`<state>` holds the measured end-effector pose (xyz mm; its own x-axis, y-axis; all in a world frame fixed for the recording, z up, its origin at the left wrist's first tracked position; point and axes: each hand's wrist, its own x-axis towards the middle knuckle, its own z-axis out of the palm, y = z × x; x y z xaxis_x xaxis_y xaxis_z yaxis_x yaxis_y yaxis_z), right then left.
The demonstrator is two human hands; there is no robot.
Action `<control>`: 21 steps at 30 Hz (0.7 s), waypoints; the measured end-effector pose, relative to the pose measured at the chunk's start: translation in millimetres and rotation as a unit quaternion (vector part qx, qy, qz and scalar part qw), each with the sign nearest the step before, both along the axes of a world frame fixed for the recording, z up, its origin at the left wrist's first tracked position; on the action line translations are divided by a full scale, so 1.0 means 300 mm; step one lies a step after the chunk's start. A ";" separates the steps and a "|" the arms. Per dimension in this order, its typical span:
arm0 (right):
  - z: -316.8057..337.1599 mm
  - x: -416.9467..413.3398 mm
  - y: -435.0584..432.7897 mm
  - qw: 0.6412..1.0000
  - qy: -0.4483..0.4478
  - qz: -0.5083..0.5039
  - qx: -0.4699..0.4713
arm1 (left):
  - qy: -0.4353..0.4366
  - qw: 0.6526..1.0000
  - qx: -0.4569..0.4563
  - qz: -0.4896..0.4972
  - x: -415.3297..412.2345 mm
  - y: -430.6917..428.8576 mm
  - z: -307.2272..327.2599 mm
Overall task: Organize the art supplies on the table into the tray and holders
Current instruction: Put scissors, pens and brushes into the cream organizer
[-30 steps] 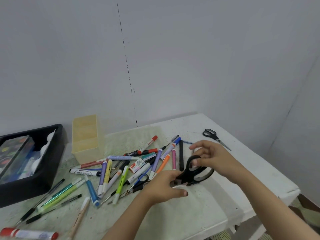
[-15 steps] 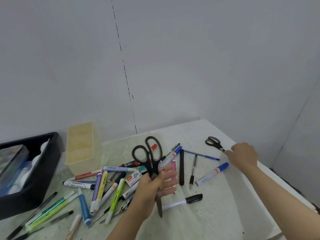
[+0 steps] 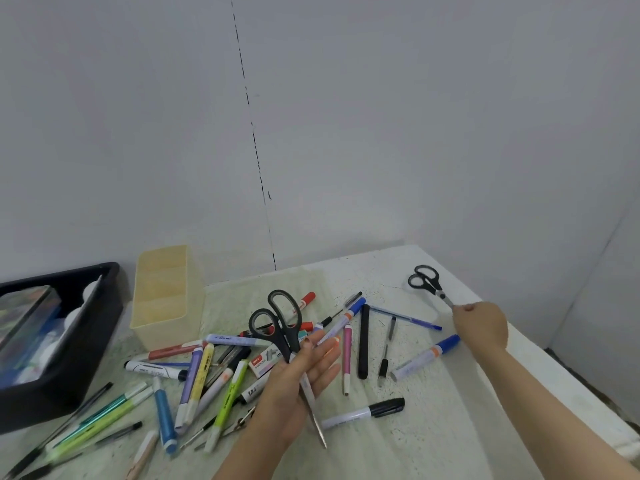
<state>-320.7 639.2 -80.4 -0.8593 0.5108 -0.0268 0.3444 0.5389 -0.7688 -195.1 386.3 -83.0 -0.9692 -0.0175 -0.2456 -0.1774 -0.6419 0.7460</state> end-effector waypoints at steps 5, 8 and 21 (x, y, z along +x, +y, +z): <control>0.152 0.150 -0.145 0.973 0.065 0.080 -0.208 | 0.017 0.999 0.026 0.037 0.003 0.022 0.005; 0.193 0.268 -0.247 0.949 0.041 0.172 -0.262 | 0.026 0.998 0.038 0.047 0.014 0.031 0.005; 0.052 0.537 -0.515 0.918 0.020 0.354 -0.175 | 0.008 0.990 0.041 0.138 0.162 -0.032 0.017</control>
<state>-159.7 484.6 -64.9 -0.9765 -0.2111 -0.0436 -0.0301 0.3338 -0.9422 -146.6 376.7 -78.1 -0.9342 -0.2617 -0.2426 0.0235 -0.7234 0.6901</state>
